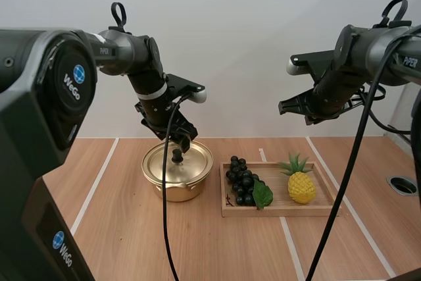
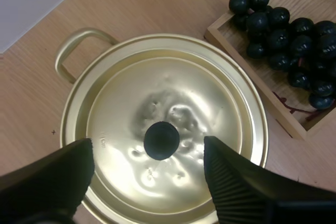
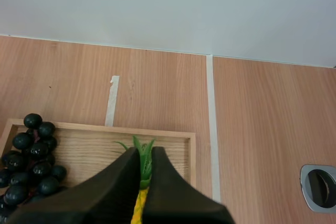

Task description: Open the pot, put the pineapple inside, and close it

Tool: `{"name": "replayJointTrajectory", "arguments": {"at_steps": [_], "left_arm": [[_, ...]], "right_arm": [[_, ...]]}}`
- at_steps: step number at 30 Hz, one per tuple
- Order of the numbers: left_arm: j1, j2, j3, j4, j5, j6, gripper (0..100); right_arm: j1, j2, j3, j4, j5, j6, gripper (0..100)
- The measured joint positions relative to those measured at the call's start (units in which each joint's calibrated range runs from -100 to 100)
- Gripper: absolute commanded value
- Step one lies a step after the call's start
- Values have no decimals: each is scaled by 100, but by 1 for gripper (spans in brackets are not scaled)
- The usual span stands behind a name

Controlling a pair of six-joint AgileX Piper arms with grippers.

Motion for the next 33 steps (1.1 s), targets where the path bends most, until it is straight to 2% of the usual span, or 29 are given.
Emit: {"name": "replayJointTrajectory", "arguments": {"at_steps": [3, 9, 18, 23, 25, 27, 29, 31, 33], "left_arm": [[0, 18, 0, 9, -13, 0, 97], [-1, 384, 0, -63, -19, -31, 97], [-1, 703, 0, -95, -19, -31, 97], [-1, 703, 0, -106, -37, -31, 88], [-1, 703, 0, -117, -75, -31, 76], [-1, 718, 0, -130, -75, -41, 56], [-1, 762, 0, -141, -91, -85, 31], [-1, 804, -15, -154, -108, -110, 1], [-7, 804, -14, -155, -107, -110, 0]], "right_arm": [[0, 0, 0, 0, 0, 0, 18], [0, 0, 0, 0, 55, -2, 36], [0, 0, 0, 0, 55, -11, 36], [0, 0, 0, 0, 55, -11, 36], [0, 0, 0, 0, 55, -11, 36], [0, 0, 0, 11, 55, -11, 36], [0, 0, 0, 11, 55, -11, 36], [0, 0, 0, 24, 55, -11, 36], [0, 0, 0, 47, 55, -11, 36]]}}
